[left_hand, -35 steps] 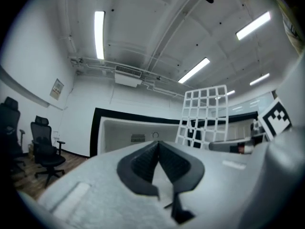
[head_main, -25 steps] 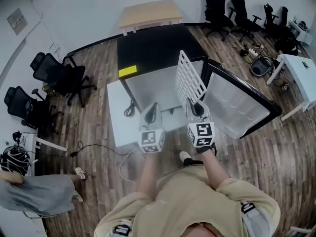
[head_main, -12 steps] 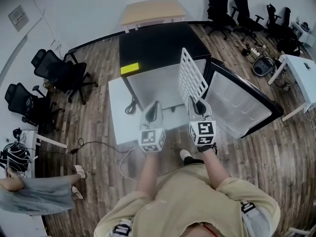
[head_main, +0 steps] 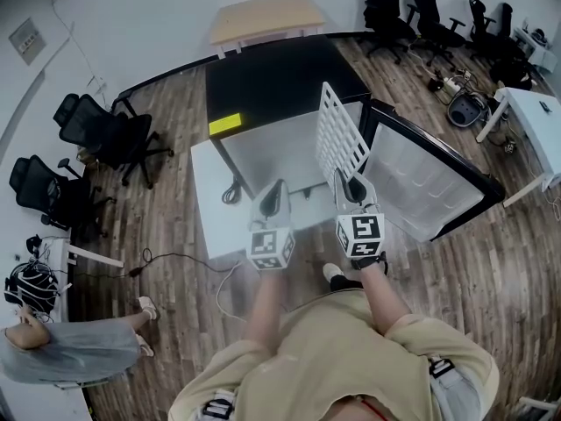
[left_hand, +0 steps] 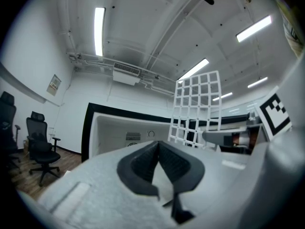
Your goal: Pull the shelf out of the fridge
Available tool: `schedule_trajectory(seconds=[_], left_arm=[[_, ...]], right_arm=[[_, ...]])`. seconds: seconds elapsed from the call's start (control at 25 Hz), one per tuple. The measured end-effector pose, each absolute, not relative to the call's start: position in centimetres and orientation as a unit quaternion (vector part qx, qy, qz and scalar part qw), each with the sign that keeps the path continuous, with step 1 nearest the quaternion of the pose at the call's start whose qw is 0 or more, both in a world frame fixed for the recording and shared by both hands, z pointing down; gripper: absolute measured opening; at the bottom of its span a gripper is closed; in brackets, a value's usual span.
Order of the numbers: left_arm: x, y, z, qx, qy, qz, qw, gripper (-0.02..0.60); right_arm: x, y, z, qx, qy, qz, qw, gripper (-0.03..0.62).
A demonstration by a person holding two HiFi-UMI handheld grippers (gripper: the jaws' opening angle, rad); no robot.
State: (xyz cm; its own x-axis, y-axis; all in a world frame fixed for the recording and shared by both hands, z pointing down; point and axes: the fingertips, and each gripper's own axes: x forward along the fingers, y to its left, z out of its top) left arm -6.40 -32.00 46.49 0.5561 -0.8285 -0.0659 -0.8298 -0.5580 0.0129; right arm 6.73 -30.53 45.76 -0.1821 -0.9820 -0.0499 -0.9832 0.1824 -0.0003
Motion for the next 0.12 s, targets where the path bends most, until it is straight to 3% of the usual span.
schedule_trajectory(seconds=[0.12], left_arm=[[-5.91, -32.13, 46.63, -0.886, 0.462, 0.034, 0.006, 0.000]], right_arm=[[6.93, -30.71, 45.69, -0.639, 0.769, 0.013, 0.025, 0.029]])
